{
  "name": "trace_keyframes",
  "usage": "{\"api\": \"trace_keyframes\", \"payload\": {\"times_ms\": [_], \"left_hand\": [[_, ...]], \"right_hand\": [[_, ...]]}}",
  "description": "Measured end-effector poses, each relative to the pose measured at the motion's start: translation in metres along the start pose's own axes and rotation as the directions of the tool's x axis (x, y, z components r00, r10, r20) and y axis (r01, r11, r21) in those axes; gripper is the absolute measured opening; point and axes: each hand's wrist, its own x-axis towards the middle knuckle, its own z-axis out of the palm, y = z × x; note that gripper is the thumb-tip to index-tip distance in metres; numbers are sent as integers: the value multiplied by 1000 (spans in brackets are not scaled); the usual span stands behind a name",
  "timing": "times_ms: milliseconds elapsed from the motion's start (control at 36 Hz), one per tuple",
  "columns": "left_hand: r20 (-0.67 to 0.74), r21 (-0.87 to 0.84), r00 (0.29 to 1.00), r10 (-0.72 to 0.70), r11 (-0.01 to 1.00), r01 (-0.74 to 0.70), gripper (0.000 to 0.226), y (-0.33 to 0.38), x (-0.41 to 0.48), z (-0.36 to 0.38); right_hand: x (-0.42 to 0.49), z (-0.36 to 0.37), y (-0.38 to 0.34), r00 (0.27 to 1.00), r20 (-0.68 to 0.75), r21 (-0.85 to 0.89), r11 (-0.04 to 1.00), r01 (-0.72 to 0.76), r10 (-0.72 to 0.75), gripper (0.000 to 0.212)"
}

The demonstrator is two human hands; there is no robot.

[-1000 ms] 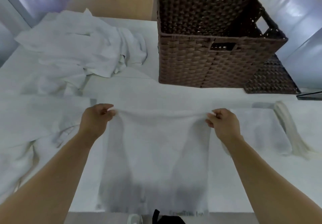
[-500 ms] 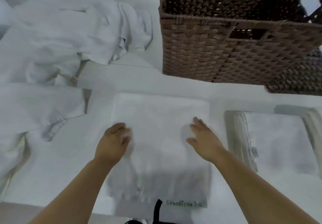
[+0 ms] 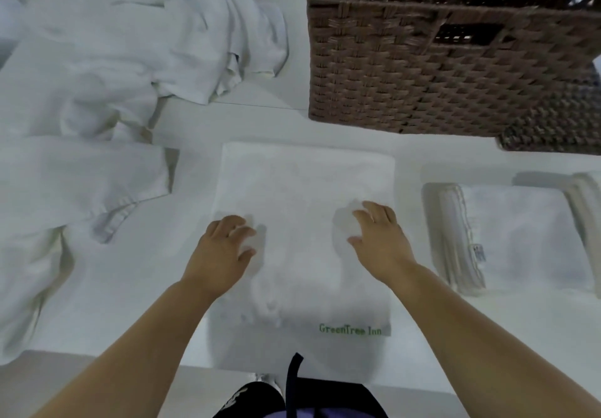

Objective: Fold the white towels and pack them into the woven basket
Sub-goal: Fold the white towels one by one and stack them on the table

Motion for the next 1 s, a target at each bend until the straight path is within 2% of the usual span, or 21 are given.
{"api": "trace_keyframes", "payload": {"times_ms": [83, 167, 278, 361, 472, 611, 694, 778, 833, 917, 1000], "left_hand": [[-40, -34, 998, 52, 998, -54, 27, 1, -28, 3], [-11, -61, 997, 78, 995, -78, 30, -5, -56, 11], [136, -58, 982, 132, 990, -125, 45, -17, -87, 19], [161, -30, 965, 208, 978, -206, 48, -25, -98, 19], [94, 4, 953, 287, 957, -289, 41, -30, -96, 13], [85, 152, 916, 392, 904, -400, 32, -30, -91, 11], [39, 201, 896, 442, 875, -441, 11, -31, -90, 16], [31, 159, 925, 379, 912, -379, 16, -30, -87, 19], [53, 77, 963, 263, 961, -267, 26, -29, -86, 20], [37, -64, 988, 147, 988, -144, 25, -29, -83, 19], [44, -94, 992, 121, 989, -117, 21, -30, -82, 17]], "right_hand": [[-28, 11, -13, 996, -67, 33, 997, 67, -65, 40], [-59, 28, -26, 989, -106, 18, 994, 110, -107, 34], [-93, 53, -36, 993, -64, 8, 995, 99, -98, 35], [-110, 68, -38, 998, -15, 28, 998, 61, -60, 39], [-122, 78, -36, 999, 27, 4, 999, 35, -35, 48], [-125, 83, -38, 999, 21, -69, 997, 25, -24, 52], [-122, 84, -40, 1000, 9, -85, 996, 21, -20, 49], [-122, 86, -41, 1000, 2, -113, 993, 24, -24, 48], [-124, 88, -43, 1000, 0, -145, 989, 31, -31, 51], [-126, 90, -45, 1000, 0, -189, 982, 28, -29, 54], [-126, 90, -48, 999, -39, -191, 982, 11, -19, 40]]}}
